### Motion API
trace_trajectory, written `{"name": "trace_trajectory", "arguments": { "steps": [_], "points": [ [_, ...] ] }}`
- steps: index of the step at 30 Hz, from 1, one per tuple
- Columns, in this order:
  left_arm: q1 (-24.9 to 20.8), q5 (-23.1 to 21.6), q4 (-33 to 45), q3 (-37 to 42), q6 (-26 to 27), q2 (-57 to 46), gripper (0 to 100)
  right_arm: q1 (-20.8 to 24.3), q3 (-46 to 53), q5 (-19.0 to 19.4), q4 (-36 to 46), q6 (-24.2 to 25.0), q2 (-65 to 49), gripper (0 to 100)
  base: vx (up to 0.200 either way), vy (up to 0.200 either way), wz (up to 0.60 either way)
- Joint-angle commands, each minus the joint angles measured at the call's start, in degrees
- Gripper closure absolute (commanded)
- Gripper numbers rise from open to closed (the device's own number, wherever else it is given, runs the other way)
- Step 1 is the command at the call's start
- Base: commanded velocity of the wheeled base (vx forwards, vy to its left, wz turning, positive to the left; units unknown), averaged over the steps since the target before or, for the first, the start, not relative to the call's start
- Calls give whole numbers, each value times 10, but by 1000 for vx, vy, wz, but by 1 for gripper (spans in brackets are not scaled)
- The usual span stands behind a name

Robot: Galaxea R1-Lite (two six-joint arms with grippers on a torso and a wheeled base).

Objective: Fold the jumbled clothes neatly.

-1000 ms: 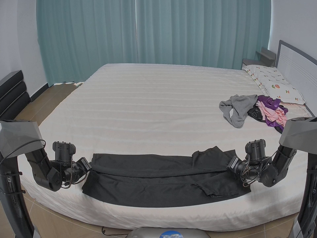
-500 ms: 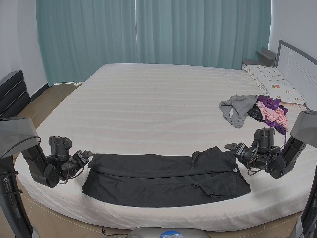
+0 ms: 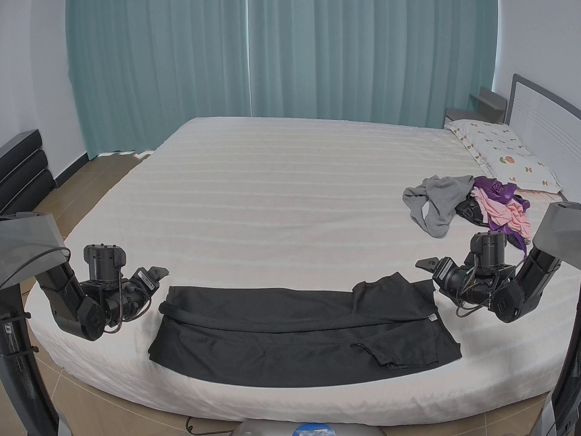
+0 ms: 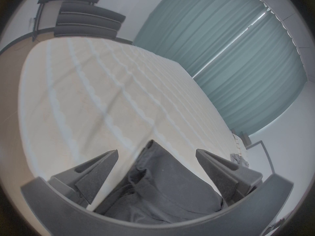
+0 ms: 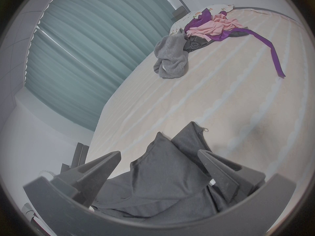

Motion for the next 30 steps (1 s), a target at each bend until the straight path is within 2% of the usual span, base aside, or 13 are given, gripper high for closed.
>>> {"name": "trace_trajectory", "arguments": {
  "steps": [1, 3, 6, 14, 18, 30],
  "points": [
    [3, -42, 3, -2, -1, -4, 0, -2, -2, 0, -1, -1, 13, 0, 0, 0, 0],
    [8, -79, 4, -4, -2, -4, 0, -5, -3, 0, 0, -1, 17, 0, 0, 0, 0],
    [10, -108, 6, -14, -2, 2, 0, -6, -3, 0, 1, -1, 19, 0, 0, 0, 0],
    [9, -111, 91, -128, 0, 49, 0, -8, -5, 0, 1, -2, 33, 0, 0, 0, 0],
    [8, -112, 102, -161, 3, 81, 0, -15, -11, 0, 4, -3, 37, 0, 0, 0, 0],
    [4, -113, 99, -155, 48, 104, 0, -22, -11, 0, 1, -3, 49, 0, 0, 0, 0]
  ]
}}
